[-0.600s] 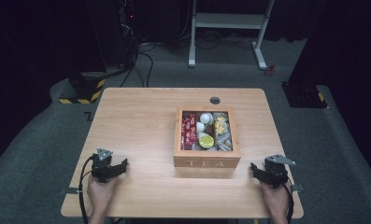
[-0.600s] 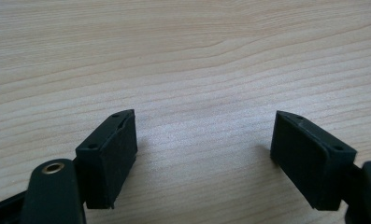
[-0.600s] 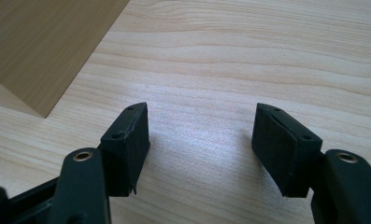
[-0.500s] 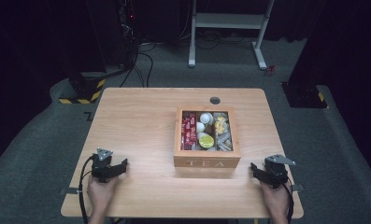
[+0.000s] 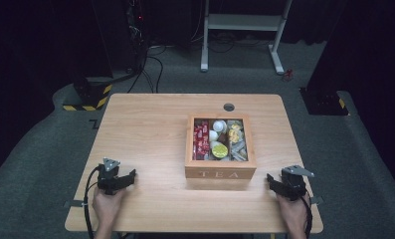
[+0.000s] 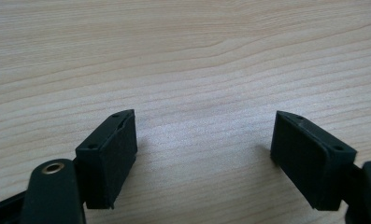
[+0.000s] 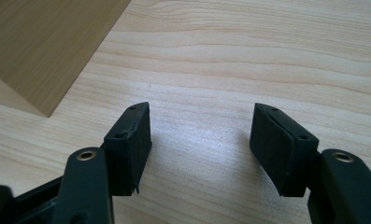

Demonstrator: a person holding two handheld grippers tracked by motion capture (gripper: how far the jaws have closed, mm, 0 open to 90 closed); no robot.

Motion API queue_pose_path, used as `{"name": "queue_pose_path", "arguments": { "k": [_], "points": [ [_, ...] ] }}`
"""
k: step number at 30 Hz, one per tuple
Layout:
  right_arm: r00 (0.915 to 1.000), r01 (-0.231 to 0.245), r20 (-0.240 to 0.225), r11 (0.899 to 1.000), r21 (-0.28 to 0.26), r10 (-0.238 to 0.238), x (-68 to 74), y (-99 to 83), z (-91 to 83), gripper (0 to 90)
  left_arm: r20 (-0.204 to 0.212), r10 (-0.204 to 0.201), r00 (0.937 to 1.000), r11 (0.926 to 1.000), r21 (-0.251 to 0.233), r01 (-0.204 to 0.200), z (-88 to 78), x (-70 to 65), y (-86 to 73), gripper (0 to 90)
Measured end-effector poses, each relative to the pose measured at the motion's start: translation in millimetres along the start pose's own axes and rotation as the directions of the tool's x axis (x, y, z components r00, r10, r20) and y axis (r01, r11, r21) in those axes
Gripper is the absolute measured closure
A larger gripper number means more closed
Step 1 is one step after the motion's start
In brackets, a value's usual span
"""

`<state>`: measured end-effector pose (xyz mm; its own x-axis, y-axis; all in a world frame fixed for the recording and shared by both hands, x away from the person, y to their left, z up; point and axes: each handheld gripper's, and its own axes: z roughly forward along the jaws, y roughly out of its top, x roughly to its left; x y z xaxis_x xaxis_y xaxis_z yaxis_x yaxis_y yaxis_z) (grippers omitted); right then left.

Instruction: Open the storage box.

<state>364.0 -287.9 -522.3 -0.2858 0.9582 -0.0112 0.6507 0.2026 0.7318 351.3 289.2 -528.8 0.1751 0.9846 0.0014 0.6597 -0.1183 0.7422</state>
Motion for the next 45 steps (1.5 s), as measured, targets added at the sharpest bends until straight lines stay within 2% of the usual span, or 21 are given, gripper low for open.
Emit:
{"name": "queue_pose_path", "arguments": {
  "k": [3, 7, 11, 14, 15, 19, 23, 31, 35, 45],
  "points": [
    [0.9999, -0.010, 0.008, 1.000, -0.002, 0.010, 2.2, -1.5, -1.4, 40.1, 0.001, -0.001, 1.0000, 1.0000, 0.000, 0.001, 0.0, -0.1, 0.0, 23.1],
    [0.9998, -0.014, 0.015, 1.000, -0.008, 0.014, 5.4, -2.4, -2.8, 46.3, 0.004, 0.004, 1.0000, 1.0000, -0.001, -0.004, 0.1, -0.1, 0.0, 23.1],
    [0.9999, -0.007, 0.010, 1.000, -0.008, 0.007, 8.7, -2.3, -3.0, 48.6, 0.004, 0.005, 1.0000, 1.0000, -0.001, -0.005, 0.1, 0.0, 0.1, 23.1],
    [1.0000, 0.003, -0.002, 1.000, -0.011, -0.003, 12.3, -2.7, -3.6, 51.5, 0.005, 0.008, 1.0000, 1.0000, 0.002, -0.008, -0.1, 0.2, 0.1, 23.1],
    [0.9997, 0.004, -0.024, 1.000, -0.015, -0.004, 14.8, -3.6, -4.6, 54.3, 0.005, 0.008, 1.0000, 1.0000, 0.002, -0.008, -0.1, 0.2, 0.1, 23.1],
    [0.9982, 0.005, -0.059, 1.000, -0.025, -0.007, 19.3, -5.6, -7.7, 58.3, 0.005, 0.008, 1.0000, 1.0000, 0.002, -0.008, -0.1, 0.2, 0.1, 23.1],
    [0.9976, 0.021, -0.064, 0.999, -0.047, -0.024, 24.7, -6.6, -12.6, 60.7, 0.005, 0.008, 1.0000, 1.0000, 0.002, -0.008, -0.1, 0.2, 0.1, 23.1],
    [0.9920, 0.044, -0.116, 0.997, -0.065, -0.051, 35.0, -7.4, -21.3, 66.8, 0.005, 0.008, 1.0000, 1.0000, 0.002, -0.008, -0.1, 0.1, 0.1, 23.0],
    [0.9879, 0.074, -0.132, 0.995, -0.061, -0.081, 41.3, -9.9, -22.5, 69.8, 0.005, 0.008, 1.0000, 1.0000, 0.002, -0.008, -0.1, 0.1, 0.1, 23.0],
    [0.9715, 0.115, -0.201, 0.991, -0.062, -0.125, 56.7, -11.4, -25.1, 76.6, 0.005, 0.005, 1.0000, 1.0000, -0.001, -0.005, 0.1, -0.1, 0.1, 23.1]
  ]
}}
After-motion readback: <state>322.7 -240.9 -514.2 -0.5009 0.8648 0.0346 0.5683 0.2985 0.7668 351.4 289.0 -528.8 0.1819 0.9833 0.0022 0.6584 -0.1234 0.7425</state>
